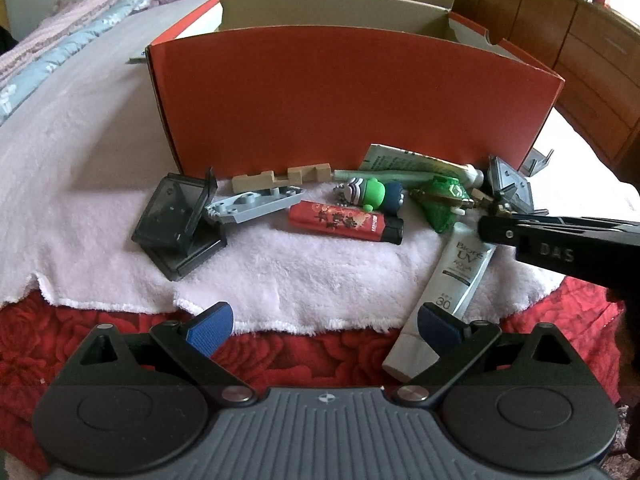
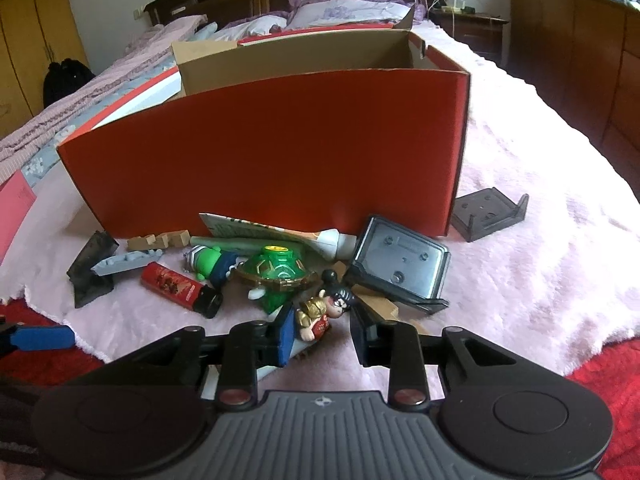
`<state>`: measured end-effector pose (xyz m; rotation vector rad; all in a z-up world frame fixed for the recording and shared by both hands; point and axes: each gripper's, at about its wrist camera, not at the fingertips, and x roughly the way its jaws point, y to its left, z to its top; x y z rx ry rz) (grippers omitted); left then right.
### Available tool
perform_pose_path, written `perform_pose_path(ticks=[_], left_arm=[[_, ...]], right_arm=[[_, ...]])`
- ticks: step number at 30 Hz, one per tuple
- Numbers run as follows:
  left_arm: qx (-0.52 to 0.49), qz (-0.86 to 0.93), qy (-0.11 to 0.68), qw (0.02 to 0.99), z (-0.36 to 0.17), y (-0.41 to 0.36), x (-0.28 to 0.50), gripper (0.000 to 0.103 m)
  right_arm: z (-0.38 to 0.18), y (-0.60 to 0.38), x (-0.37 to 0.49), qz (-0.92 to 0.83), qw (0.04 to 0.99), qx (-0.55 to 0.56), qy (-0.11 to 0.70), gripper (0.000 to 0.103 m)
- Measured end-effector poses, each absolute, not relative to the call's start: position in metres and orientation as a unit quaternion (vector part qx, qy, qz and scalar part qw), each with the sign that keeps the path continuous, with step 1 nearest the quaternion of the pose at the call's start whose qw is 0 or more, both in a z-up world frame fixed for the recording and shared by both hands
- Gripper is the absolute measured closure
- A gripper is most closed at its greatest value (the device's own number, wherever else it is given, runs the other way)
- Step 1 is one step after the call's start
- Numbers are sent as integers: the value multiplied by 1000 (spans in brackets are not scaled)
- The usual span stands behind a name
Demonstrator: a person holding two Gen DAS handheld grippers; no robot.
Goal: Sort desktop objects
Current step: 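Grasp the small figurine with the right tool while the left tool grasps the green turtle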
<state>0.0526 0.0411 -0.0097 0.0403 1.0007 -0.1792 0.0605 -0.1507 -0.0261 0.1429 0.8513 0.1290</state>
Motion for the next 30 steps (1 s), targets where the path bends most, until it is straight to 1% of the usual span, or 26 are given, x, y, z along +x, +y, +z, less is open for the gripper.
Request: perform_pose_path(ticks=[7,14,15,16,24,30], left_arm=[[23,-83,477,875,-8,41,50,3],[22,-84,477,874,-6,41,49,3],[24,-84,476,875,-6,40,49,3],[25,-86,475,875,-6,38,49,3],[57,-103,454,883,-1,11,61,3],[59,-127,438,888,2,-20,80,4]], right_arm=[[-21,-166,41,61,902,79,420,71],[-21,-171,21,61,900,64,428,71],[-22,-171,19,62,899,64,429,73],[-24,-171,18,62,898,65,432,77],[-35,-174,14,59,894,76,437,78],[-38,-179,12,64,895,92,432,78]])
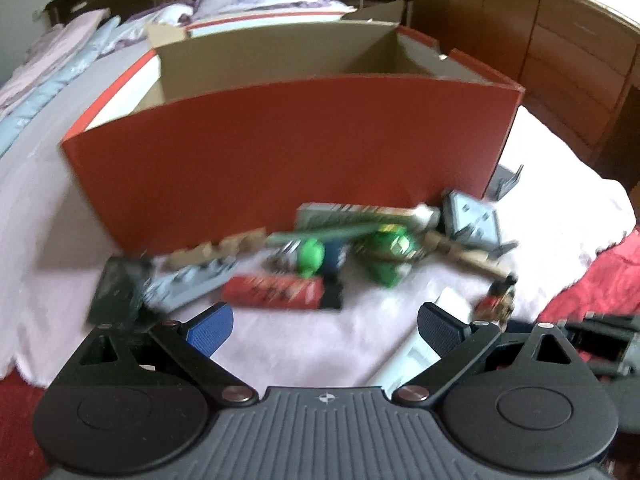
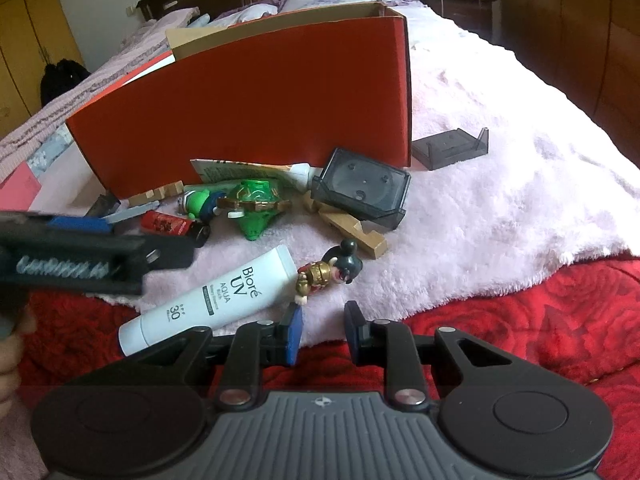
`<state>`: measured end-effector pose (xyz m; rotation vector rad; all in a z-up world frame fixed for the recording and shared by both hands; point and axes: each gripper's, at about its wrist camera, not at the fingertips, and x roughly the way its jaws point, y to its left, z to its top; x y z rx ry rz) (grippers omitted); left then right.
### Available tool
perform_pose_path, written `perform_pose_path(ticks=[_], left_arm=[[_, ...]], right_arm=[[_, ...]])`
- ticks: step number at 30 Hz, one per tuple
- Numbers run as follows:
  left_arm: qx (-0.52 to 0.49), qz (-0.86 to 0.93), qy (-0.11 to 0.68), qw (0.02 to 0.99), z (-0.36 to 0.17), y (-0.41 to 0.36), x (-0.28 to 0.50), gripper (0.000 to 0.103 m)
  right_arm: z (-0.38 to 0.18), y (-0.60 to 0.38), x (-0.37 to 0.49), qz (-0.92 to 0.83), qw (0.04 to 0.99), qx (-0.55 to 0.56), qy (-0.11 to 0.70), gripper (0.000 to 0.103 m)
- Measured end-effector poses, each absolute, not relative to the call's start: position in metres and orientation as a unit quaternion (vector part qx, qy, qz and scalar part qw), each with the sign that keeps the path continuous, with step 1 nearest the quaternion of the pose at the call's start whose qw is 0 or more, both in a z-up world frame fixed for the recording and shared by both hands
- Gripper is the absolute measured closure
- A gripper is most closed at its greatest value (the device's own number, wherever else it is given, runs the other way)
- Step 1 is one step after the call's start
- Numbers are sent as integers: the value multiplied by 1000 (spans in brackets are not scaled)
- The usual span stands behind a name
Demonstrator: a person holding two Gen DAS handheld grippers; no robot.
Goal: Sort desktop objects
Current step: 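Grasp the small figurine with the right tool while the left tool grasps the green turtle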
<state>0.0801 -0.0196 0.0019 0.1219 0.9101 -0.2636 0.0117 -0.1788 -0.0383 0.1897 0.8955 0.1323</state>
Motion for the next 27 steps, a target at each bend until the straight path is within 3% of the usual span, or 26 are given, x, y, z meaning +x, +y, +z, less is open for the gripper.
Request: perform_pose_path(ticks=[9,13,18,20,24,27], left_arm=[[67,-150,423,891,-9,-50,106,8],[76,-157,432,885,-20,-56,117,15],[103,-168,421,885,-29,-65,124,16],[122,-171,417,884,-33,-71,126,33],[129,-176,409,886,-34,-72,121,55],[118,-177,412,886,-31,-68,117,56]], right_arm=[[-41,-183,10,68,897,101,426,79],[-39,-183,9,66,899,103,420,76],[-39,-182,10,66,901,100,416,73],[-39,-182,10,65,902,101,415,72],[-39,-183,10,65,902,104,413,72],[-38,-184,10,64,902,107,412,72]])
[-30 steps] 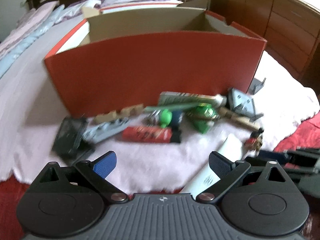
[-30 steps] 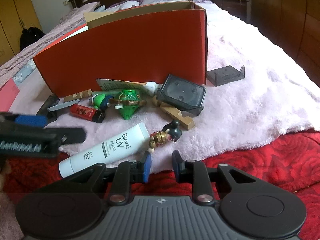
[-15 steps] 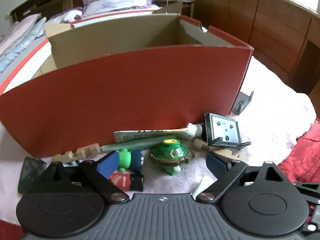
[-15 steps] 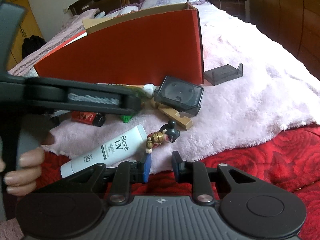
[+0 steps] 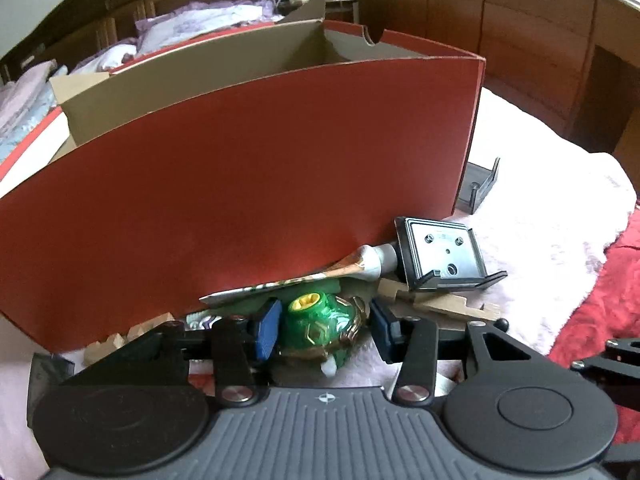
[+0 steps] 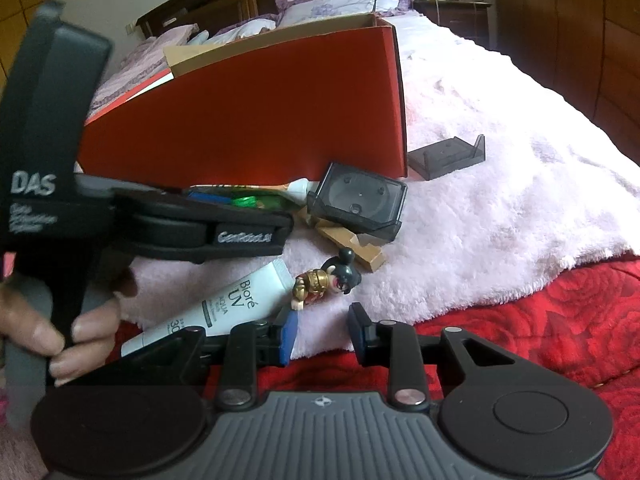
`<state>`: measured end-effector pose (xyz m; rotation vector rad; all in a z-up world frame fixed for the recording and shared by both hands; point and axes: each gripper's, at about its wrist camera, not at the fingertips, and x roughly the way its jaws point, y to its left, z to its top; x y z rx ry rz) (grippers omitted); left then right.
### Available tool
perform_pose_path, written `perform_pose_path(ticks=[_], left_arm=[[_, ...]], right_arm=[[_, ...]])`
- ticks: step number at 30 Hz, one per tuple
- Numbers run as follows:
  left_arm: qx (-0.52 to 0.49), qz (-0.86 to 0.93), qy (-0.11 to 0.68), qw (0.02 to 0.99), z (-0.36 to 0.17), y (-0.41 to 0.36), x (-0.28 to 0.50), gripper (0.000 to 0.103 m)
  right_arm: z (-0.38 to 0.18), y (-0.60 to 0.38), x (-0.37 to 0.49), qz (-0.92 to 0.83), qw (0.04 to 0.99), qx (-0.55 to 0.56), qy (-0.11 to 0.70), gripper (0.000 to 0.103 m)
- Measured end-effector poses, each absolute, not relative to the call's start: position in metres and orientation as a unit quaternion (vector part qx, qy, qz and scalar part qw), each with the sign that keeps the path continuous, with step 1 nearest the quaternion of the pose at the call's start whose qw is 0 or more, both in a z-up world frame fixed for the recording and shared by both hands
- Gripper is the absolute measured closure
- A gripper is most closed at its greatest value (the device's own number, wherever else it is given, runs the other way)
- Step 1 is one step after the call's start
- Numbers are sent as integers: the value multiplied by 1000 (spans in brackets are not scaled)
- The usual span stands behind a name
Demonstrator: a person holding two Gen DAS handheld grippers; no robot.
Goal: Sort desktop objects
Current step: 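Grasp the small figurine with the right tool while the left tool grasps the green turtle, then carry the figurine and the green turtle over the box with both tools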
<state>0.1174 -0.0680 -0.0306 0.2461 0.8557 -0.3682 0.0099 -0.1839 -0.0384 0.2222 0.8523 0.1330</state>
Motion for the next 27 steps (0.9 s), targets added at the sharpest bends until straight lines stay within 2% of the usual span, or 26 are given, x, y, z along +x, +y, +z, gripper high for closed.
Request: perform_pose_path(ticks=[6,14,19,27], left_arm=[[86,-175,415,889,-20,-55,110,61],[51,-165,407,897,-2,-28,87,61],[43,-158,397,903,11,-14,73,61],[47,-150,400,903,14,-4,64,61]], right_arm=[[-38,-185,11,64,904,109,409,72],[-37,-185,11,63,905,112,406,71],[-33,-185,11,63,908,113,398,61],[-34,-178,21,66,907,109,401,54]])
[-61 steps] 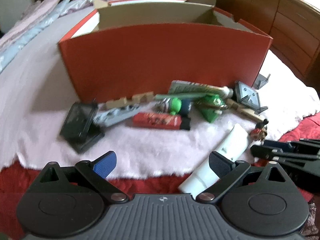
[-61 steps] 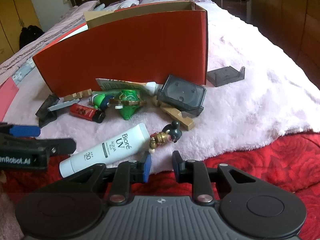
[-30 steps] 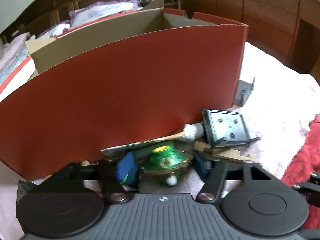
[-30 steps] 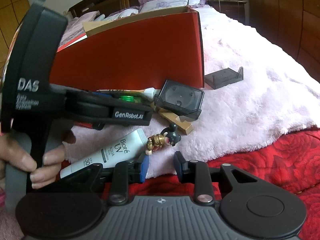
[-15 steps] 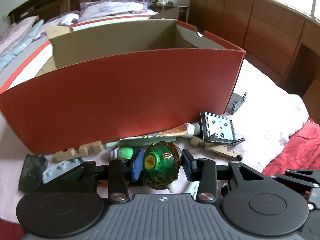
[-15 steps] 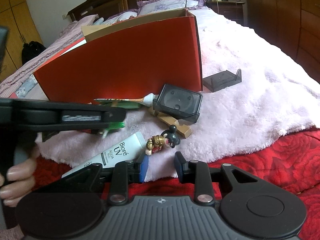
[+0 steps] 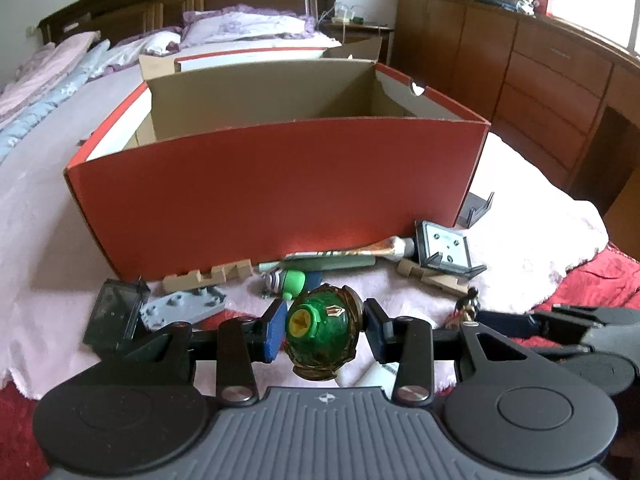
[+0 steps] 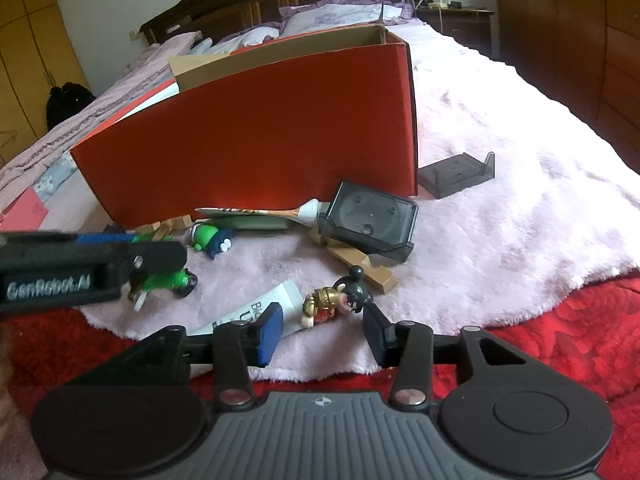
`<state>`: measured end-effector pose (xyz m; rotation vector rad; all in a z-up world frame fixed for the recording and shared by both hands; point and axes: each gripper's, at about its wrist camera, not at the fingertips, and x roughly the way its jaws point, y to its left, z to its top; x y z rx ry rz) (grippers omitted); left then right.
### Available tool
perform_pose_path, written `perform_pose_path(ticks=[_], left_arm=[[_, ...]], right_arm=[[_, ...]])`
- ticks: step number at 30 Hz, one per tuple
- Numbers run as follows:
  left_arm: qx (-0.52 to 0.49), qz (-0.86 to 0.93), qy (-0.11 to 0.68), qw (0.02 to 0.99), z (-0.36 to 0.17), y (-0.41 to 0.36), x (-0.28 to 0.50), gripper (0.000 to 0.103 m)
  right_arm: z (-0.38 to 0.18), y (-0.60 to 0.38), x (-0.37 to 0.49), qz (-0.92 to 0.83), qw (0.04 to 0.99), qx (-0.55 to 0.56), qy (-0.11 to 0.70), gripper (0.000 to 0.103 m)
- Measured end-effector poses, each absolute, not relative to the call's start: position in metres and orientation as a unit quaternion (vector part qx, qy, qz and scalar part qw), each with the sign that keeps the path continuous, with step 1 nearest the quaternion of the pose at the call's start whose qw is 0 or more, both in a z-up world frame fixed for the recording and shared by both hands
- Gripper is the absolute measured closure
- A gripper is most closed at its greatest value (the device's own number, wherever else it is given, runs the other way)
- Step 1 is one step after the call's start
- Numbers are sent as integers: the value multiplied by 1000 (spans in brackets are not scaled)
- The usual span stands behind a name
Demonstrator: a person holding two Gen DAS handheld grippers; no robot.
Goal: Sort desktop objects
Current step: 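Carry the figurine and the green turtle over the box with both tools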
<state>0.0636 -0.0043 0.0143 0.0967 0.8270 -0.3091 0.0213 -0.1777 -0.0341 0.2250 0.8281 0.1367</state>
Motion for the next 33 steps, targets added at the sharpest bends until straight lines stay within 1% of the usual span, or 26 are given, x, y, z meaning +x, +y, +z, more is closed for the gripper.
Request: perform_pose_path(ticks=[8,11,12,21,33], left_arm=[[43,-148,406,901,11,-1,60,61],[42,-149,404,901,13,0,59,61],[41,-149,404,902,13,1,59,61],[43,-148,400,903,19,3,55,61],[28,-131,382,914,41,16,48,61]], right_arm=[[-36,-181,32,51,902,136,407,53],[-37,-184,32,44,901,141,407,65],[-38,-184,32,42,901,142,407,67],[-26,-178,23,43,908,121,399,68],[15,-170,11,65,923,104,364,68]])
